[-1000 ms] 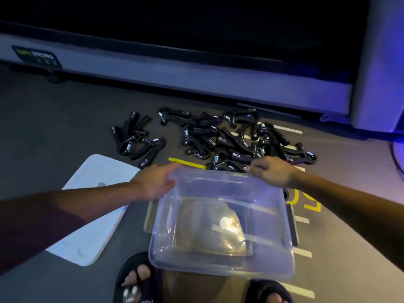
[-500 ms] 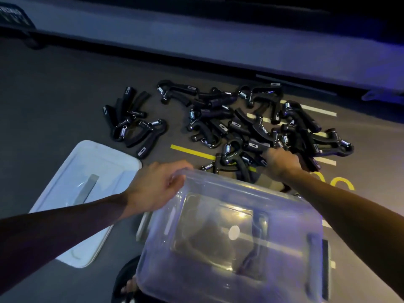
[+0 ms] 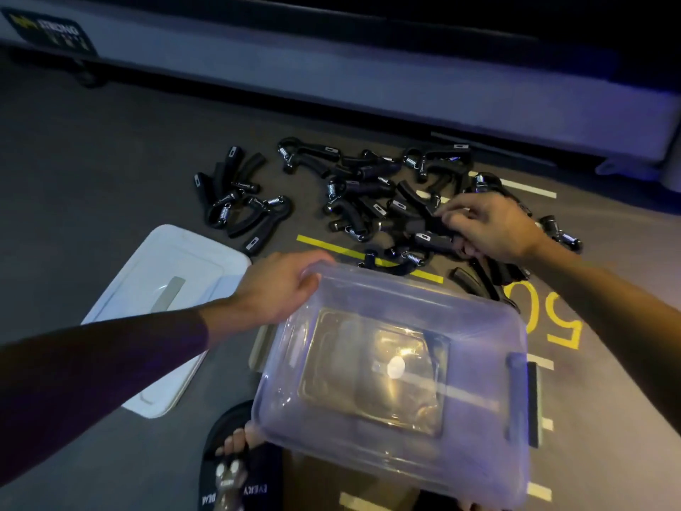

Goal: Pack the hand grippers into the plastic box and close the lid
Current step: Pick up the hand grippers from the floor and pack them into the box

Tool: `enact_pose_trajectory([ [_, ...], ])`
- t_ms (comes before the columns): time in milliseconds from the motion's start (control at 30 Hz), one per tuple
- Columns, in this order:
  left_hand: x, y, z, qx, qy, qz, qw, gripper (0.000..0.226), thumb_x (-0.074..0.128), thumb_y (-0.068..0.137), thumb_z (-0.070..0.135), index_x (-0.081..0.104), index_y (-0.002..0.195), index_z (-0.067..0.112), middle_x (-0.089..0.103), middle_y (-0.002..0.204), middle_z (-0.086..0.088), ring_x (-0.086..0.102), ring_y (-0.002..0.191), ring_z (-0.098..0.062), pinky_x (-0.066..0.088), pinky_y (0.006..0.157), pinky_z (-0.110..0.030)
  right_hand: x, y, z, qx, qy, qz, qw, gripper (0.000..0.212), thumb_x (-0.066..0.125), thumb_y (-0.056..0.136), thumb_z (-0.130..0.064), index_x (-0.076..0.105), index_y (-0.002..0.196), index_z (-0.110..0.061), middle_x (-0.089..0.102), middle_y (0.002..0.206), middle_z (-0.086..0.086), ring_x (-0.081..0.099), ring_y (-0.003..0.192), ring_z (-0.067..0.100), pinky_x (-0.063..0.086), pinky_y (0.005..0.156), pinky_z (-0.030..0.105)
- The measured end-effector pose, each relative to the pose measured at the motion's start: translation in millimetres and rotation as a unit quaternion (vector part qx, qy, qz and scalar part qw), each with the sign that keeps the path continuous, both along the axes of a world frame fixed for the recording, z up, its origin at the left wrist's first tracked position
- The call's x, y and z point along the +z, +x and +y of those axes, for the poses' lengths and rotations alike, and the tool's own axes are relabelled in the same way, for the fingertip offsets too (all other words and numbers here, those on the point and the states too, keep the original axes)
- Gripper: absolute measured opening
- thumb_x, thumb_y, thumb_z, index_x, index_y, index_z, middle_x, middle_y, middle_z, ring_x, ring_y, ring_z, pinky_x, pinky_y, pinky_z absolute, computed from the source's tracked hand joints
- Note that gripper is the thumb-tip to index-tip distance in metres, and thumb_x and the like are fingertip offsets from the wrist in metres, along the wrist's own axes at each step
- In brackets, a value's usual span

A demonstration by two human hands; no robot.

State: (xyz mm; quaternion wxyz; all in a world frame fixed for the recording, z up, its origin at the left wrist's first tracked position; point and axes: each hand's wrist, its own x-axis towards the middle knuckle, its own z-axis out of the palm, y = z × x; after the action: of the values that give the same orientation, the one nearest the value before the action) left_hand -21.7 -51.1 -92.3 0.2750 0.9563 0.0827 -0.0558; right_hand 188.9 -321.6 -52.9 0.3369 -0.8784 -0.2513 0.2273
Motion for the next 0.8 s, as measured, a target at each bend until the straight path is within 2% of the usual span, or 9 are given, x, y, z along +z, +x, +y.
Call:
enact_pose_trajectory([
  [100, 5, -1, -4, 0.004, 0.008, 0.003, 1.0, 0.033, 0.058, 0.095, 0.027, 0.061, 0.123, 0.045, 0.054, 0.071, 0.011, 0.065, 0.085, -0.024, 0.05, 0.071, -0.033, 42, -18, 3, -0.029, 0.073, 0.039, 0.996, 0.023, 0.052, 0.097, -0.013, 0.074, 0.097, -0.018, 0.057, 0.051, 0.005, 0.041, 0.034, 0.01, 0.033, 0.038, 0.016],
  [167, 6, -1, -6, 0.014, 0.018, 0.005, 1.0, 0.034, 0.058, 0.094, 0.028, 0.062, 0.124, 0.044, 0.065, 0.08, 0.006, 0.066, 0.092, -0.027, 0.052, 0.073, -0.035, 66, -38, 6, -0.025, 0.106, 0.103, 0.989, 0.025, 0.049, 0.099, -0.013, 0.073, 0.093, -0.013, 0.053, 0.05, 0.007, 0.035, 0.034, 0.01, 0.03, 0.037, 0.016],
  [233, 5, 0, -6, 0.033, 0.038, 0.014, 0.999, 0.034, 0.058, 0.091, 0.028, 0.064, 0.122, 0.039, 0.071, 0.099, -0.002, 0.066, 0.098, -0.03, 0.051, 0.074, -0.035, 79, -59, 8, -0.002, 0.093, 0.185, 0.978, 0.029, 0.049, 0.101, -0.021, 0.069, 0.083, -0.011, 0.049, 0.052, 0.009, 0.032, 0.036, 0.012, 0.03, 0.039, 0.018],
  [267, 4, 0, -6, 0.036, 0.038, 0.017, 0.998, 0.035, 0.057, 0.088, 0.028, 0.065, 0.12, 0.038, 0.071, 0.1, -0.004, 0.066, 0.096, -0.031, 0.051, 0.073, -0.035, 79, -69, 9, 0.012, 0.064, 0.224, 0.972, 0.032, 0.049, 0.101, -0.024, 0.069, 0.081, -0.009, 0.048, 0.053, 0.009, 0.031, 0.037, 0.012, 0.03, 0.039, 0.019],
  [333, 4, -1, -6, 0.03, 0.024, 0.009, 0.999, 0.04, 0.054, 0.085, 0.027, 0.063, 0.121, 0.043, 0.067, 0.086, 0.0, 0.064, 0.088, -0.029, 0.053, 0.071, -0.036, 68, -88, 13, 0.034, -0.001, 0.293, 0.955, 0.033, 0.051, 0.1, -0.026, 0.069, 0.091, 0.001, 0.048, 0.053, 0.009, 0.033, 0.037, 0.012, 0.03, 0.038, 0.019],
  [433, 3, -1, -5, 0.026, 0.027, 0.005, 0.999, 0.034, 0.058, 0.094, 0.031, 0.061, 0.123, 0.047, 0.055, 0.073, 0.01, 0.059, 0.088, -0.026, 0.052, 0.075, -0.036, 30, -112, 23, 0.032, -0.08, 0.345, 0.935, 0.039, 0.056, 0.096, -0.025, 0.066, 0.101, 0.011, 0.051, 0.05, 0.005, 0.037, 0.035, 0.011, 0.032, 0.036, 0.017],
  [633, -2, 0, -2, 0.014, 0.013, -0.018, 1.0, 0.033, 0.059, 0.093, 0.029, 0.063, 0.122, 0.044, 0.049, 0.06, 0.017, 0.055, 0.075, -0.025, 0.053, 0.073, -0.037, -42, -139, 44, -0.012, -0.172, 0.379, 0.909, 0.033, 0.054, 0.094, -0.032, 0.061, 0.074, -0.006, 0.05, 0.051, 0.006, 0.032, 0.038, 0.014, 0.027, 0.037, 0.015],
  [733, -4, 0, -4, 0.01, 0.006, -0.038, 0.999, 0.027, 0.059, 0.094, 0.035, 0.063, 0.119, 0.044, 0.048, 0.056, 0.017, 0.054, 0.071, -0.025, 0.054, 0.074, -0.039, -63, -143, 52, -0.028, -0.187, 0.388, 0.902, 0.036, 0.05, 0.097, -0.035, 0.057, 0.076, -0.006, 0.047, 0.051, 0.007, 0.03, 0.039, 0.015, 0.024, 0.039, 0.016],
  [800, -3, -1, -5, 0.007, 0.002, -0.043, 0.999, 0.025, 0.058, 0.095, 0.048, 0.063, 0.119, 0.042, 0.048, 0.055, 0.014, 0.06, 0.074, -0.028, 0.054, 0.074, -0.039, -71, -144, 57, -0.032, -0.186, 0.398, 0.898, 0.04, 0.043, 0.101, -0.034, 0.055, 0.077, -0.005, 0.047, 0.053, 0.008, 0.029, 0.036, 0.015, 0.024, 0.04, 0.017],
])
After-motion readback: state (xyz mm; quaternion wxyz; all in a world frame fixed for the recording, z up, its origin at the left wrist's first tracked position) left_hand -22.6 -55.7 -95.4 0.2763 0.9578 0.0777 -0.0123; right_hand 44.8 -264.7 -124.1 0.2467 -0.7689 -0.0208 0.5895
